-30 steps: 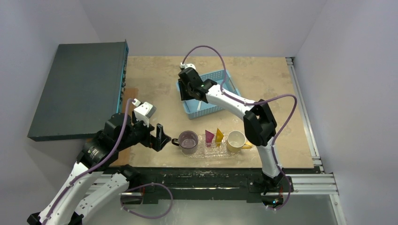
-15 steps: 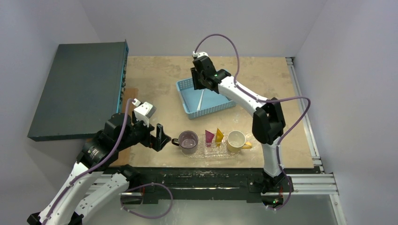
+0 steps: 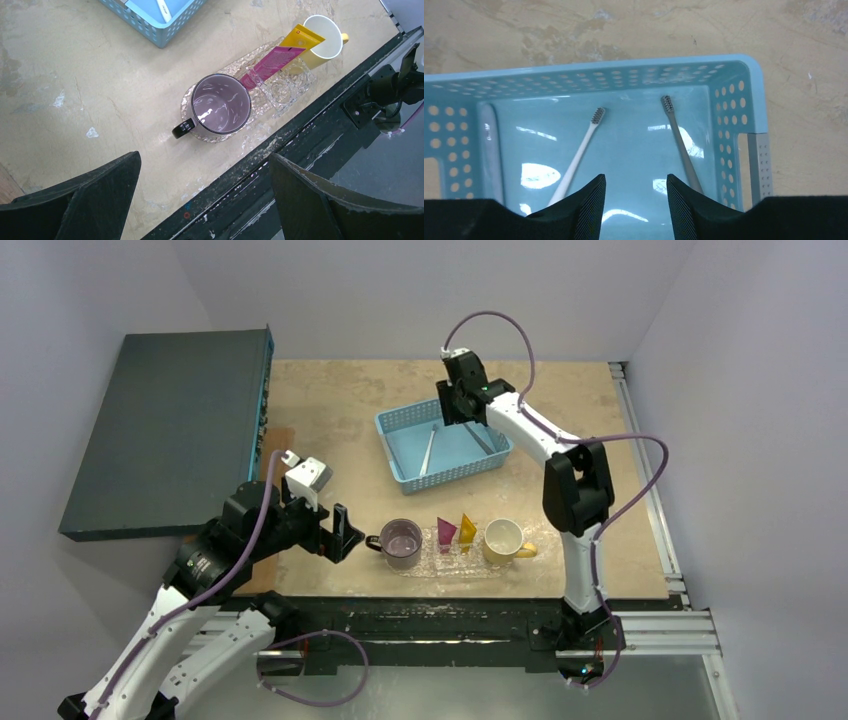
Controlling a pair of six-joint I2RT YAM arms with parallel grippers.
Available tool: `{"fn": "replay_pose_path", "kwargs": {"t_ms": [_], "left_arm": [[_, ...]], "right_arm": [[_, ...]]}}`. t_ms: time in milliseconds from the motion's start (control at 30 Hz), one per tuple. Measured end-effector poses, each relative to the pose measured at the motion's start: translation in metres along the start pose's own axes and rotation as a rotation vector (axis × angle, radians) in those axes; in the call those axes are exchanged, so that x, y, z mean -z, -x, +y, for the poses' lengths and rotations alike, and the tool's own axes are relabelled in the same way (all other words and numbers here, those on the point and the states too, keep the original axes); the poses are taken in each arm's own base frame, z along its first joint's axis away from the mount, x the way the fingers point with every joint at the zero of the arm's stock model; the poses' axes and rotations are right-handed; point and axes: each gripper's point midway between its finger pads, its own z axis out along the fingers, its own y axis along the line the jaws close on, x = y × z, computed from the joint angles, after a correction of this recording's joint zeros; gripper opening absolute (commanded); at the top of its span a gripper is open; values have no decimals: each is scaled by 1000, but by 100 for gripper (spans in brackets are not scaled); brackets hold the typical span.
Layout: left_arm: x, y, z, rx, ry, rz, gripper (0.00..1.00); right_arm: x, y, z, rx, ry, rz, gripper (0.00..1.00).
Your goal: Prepare toiletry sets of a toothbrush and toothpaste on the tray
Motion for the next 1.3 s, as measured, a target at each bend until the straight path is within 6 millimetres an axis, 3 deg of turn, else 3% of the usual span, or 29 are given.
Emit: {"fn": "replay_pose_path", "kwargs": {"t_ms": [333,633,1033,1133,1300], "left_arm": [[-1,-1,0,1,1,7,100],[-2,-1,1,2,2,11,100],[-2,-1,1,2,2,12,100],[-3,-1,1,2,3,15,100],[-3,-2,1,2,3,17,100]], "right_arm": [[-46,-54,-22,28,-30,164,56],[-57,-62,-37,8,-36,194,61],[-79,-75,-41,-1,-38,229,63],[-81,-75,-41,-8,-25,231,61],[-82,-75,-37,-17,10,236,44]]}}
